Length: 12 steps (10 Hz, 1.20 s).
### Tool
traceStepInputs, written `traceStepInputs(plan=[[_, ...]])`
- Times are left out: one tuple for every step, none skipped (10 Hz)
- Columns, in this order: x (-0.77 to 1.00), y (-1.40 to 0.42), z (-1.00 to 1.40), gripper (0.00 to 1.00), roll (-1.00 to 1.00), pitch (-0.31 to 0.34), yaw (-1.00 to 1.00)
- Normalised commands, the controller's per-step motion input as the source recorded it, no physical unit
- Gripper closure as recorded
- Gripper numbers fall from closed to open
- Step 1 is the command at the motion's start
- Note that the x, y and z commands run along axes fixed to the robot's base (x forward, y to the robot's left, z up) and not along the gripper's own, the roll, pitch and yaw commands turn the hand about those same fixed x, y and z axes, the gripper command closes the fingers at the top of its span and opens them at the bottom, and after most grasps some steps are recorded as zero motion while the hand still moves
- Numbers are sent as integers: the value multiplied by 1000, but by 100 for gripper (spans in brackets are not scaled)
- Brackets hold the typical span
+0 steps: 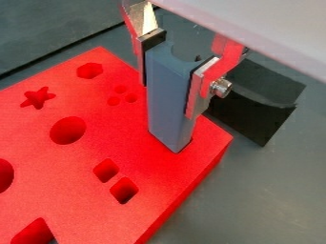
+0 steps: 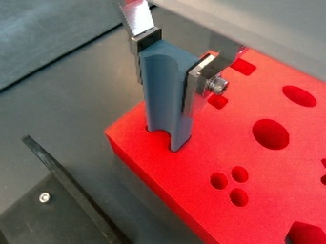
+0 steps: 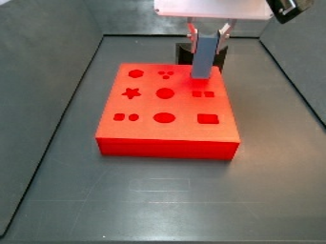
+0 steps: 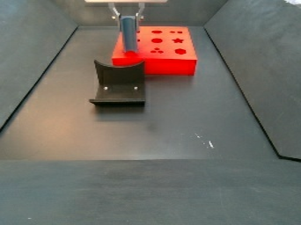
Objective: Insert the arch object.
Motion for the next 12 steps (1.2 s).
traceStepInputs(plan=[[-214, 0, -237, 100, 39, -67, 6], [-169, 0, -191, 100, 13, -83, 0], [-157, 0, -194, 100, 14, -74, 0], [-51, 0, -134, 100, 0, -56, 0], [0, 0, -134, 100, 0, -50, 0], [0, 0, -351, 100, 1, -83, 0], [97, 40, -500, 100, 6, -7, 0], [66, 74, -531, 100, 34, -10, 0], [46, 17, -477, 100, 59, -11, 0], [9, 0, -431, 100, 94, -19, 0], [0, 0, -234, 100, 80, -10, 0], [0, 0, 0, 100, 0, 0, 0]])
